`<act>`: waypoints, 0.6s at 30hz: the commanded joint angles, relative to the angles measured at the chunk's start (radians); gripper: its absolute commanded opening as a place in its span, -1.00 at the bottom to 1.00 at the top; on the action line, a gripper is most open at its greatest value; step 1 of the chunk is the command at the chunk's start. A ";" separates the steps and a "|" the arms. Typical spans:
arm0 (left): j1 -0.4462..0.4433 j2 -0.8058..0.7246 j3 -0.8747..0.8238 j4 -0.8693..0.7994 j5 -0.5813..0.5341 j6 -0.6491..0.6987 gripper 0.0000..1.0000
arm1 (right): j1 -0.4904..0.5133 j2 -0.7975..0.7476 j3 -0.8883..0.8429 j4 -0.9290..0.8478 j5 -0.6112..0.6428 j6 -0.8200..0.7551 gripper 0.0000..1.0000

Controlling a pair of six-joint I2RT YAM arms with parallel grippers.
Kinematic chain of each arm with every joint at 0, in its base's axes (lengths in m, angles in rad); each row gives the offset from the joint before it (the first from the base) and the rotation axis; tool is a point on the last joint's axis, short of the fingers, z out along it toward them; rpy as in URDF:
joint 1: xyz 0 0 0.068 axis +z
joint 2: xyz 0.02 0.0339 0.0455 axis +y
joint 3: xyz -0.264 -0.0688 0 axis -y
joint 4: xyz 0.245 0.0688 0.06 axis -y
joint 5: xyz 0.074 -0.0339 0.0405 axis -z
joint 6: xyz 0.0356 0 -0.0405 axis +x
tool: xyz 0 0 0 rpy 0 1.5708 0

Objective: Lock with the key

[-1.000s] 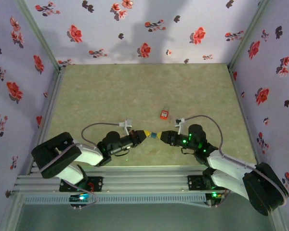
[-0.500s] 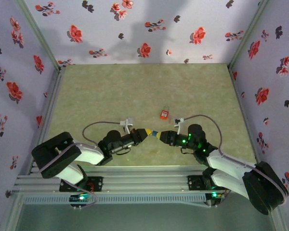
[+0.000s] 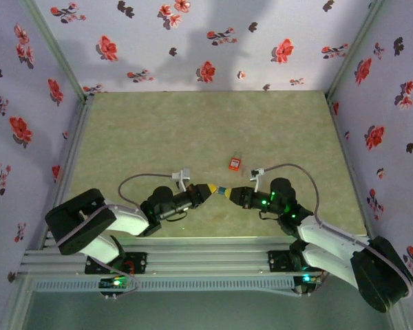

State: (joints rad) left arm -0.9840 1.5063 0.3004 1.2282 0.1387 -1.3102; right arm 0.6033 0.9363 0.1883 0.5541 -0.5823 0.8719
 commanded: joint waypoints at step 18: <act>-0.010 0.006 0.005 0.055 -0.019 0.023 -1.00 | 0.009 -0.028 0.017 -0.011 0.007 -0.025 -0.82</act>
State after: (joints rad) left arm -0.9840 1.5063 0.3000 1.2331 0.1196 -1.3064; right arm 0.6033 0.9176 0.1883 0.5449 -0.5762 0.8650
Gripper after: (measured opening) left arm 0.062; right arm 0.097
